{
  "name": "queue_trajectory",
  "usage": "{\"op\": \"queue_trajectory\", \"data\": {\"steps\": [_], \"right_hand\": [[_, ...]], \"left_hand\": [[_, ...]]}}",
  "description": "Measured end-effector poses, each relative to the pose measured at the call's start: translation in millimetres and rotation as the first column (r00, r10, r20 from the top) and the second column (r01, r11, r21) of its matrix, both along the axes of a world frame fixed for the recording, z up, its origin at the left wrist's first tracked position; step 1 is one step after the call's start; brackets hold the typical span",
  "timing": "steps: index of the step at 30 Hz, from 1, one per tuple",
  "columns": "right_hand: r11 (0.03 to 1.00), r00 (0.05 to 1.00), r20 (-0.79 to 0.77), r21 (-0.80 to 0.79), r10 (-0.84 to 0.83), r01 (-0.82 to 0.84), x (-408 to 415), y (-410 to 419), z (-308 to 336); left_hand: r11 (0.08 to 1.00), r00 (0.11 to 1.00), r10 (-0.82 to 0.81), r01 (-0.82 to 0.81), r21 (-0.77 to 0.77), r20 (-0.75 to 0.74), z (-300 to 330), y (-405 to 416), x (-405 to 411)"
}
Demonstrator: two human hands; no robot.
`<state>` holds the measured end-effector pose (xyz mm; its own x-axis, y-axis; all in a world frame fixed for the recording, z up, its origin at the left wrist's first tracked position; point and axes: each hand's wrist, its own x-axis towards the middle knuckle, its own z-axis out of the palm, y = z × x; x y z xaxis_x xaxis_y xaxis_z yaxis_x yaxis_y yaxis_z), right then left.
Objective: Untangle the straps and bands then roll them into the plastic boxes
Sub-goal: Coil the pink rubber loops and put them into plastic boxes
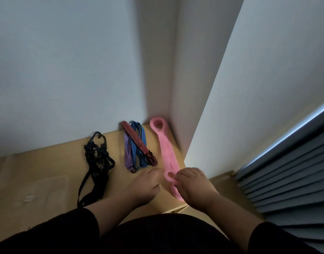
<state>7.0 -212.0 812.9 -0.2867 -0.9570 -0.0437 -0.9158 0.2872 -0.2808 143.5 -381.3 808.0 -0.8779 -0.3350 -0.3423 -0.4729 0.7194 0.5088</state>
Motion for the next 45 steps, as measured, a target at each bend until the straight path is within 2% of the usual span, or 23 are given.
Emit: {"op": "queue_trajectory", "data": {"steps": [5, 9, 16, 20, 23, 27, 29, 30, 32, 35, 36, 37, 38, 41, 42, 45], "right_hand": [[0.964, 0.996, -0.053, -0.254, 0.066, -0.078, -3.0, -26.1, 29.3], [0.912, 0.983, -0.091, -0.369, 0.157, -0.180, -2.8, -42.2, 63.5], [0.803, 0.969, -0.037, -0.553, 0.242, -0.222, 3.3, -68.6, 133.6], [0.803, 0.970, 0.016, -0.564, 0.243, -0.192, 2.2, -76.4, 167.0], [0.799, 0.969, -0.024, -0.561, 0.247, -0.217, 3.0, -81.3, 174.2], [0.785, 0.962, -0.138, -0.557, 0.235, -0.272, 14.3, -88.0, 166.4], [0.766, 0.953, -0.206, -0.568, 0.222, -0.301, 22.1, -88.2, 160.9], [0.751, 0.944, -0.245, -0.574, 0.222, -0.326, 26.5, -87.0, 158.9], [0.719, 0.924, -0.316, -0.589, 0.216, -0.369, 34.7, -82.6, 155.5], [0.704, 0.907, -0.359, -0.586, 0.219, -0.402, 44.8, -78.2, 146.0], [0.708, 0.901, -0.368, -0.571, 0.232, -0.415, 47.5, -77.3, 141.8], [0.718, 0.893, -0.379, -0.549, 0.243, -0.428, 49.9, -76.3, 137.7], [0.729, 0.888, -0.387, -0.528, 0.250, -0.435, 52.3, -75.4, 134.6], [0.768, 0.890, -0.365, -0.474, 0.274, -0.431, 59.0, -72.4, 129.9], [0.779, 0.890, -0.363, -0.458, 0.277, -0.429, 60.0, -71.7, 128.7], [0.774, 0.910, -0.308, -0.489, 0.277, -0.402, 60.4, -68.5, 132.0]], "left_hand": [[0.986, 0.977, 0.161, -0.155, 0.055, -0.142, 17.0, -16.3, 6.4], [0.951, 0.905, 0.302, -0.264, 0.161, -0.300, 41.8, -27.9, 5.9], [0.937, 0.880, 0.335, -0.274, 0.216, -0.338, 76.2, -36.8, -0.3], [0.891, 0.836, 0.418, -0.301, 0.341, -0.356, 93.2, -26.0, 7.1], [0.806, 0.779, 0.517, -0.302, 0.510, -0.356, 112.9, -23.1, 16.4], [0.726, 0.708, 0.595, -0.270, 0.633, -0.381, 132.5, -23.5, 27.7], [0.646, 0.666, 0.656, -0.254, 0.720, -0.354, 138.5, -24.2, 32.5], [0.577, 0.635, 0.701, -0.240, 0.781, -0.323, 140.4, -25.3, 34.8], [0.378, 0.576, 0.788, -0.173, 0.909, -0.218, 145.8, -29.5, 39.3], [0.110, 0.589, 0.800, 0.041, 0.993, -0.113, 158.0, -36.1, 49.3], [0.060, 0.602, 0.793, 0.082, 0.995, -0.097, 160.0, -38.0, 52.8], [0.047, 0.607, 0.789, 0.086, 0.995, -0.090, 161.8, -38.2, 55.2], [0.088, 0.600, 0.793, 0.063, 0.994, -0.108, 160.6, -38.7, 56.3], [0.408, 0.542, 0.792, -0.131, 0.903, -0.280, 153.1, -37.8, 52.3], [0.490, 0.532, 0.782, -0.201, 0.848, -0.326, 151.7, -37.9, 51.3], [0.642, 0.605, 0.689, -0.254, 0.724, -0.399, 154.2, -38.5, 50.7]]}}
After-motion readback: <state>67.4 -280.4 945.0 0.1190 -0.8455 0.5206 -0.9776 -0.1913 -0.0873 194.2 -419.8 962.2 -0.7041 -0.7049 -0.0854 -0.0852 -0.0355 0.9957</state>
